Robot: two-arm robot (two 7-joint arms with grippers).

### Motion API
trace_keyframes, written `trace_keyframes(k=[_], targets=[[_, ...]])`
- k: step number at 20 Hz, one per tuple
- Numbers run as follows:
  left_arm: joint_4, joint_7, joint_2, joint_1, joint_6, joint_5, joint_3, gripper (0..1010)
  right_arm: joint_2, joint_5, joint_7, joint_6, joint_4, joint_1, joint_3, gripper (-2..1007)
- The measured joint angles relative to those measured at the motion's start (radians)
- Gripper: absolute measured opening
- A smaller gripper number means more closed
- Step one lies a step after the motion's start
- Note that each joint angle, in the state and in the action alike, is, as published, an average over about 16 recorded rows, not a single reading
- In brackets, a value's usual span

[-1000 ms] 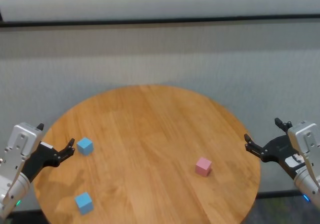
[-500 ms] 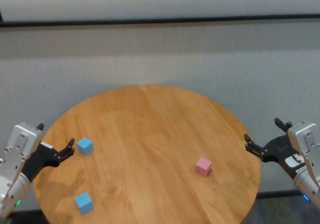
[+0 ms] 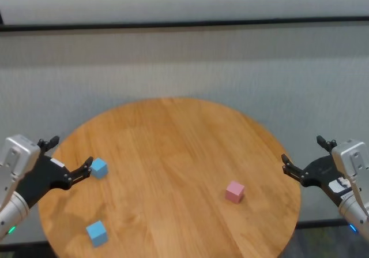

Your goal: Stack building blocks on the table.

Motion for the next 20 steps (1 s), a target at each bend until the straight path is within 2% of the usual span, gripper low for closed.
trace_keyframes(k=[10,15,20], targets=[[-0.072,-0.176,0.062,0.055,-0.026,-0.093,-0.030,1000,0.000,0.000,0.000,0.000,0.000,0.000,0.000,1005],[-0.093,-0.242,0.080,0.089,-0.032,-0.125,-0.034,1000,0.000,0.000,0.000,0.000,0.000,0.000,0.000,1005],[-0.100,-0.288,0.085,0.116,-0.034,-0.146,-0.034,1000,0.000,0.000,0.000,0.000,0.000,0.000,0.000,1005]])
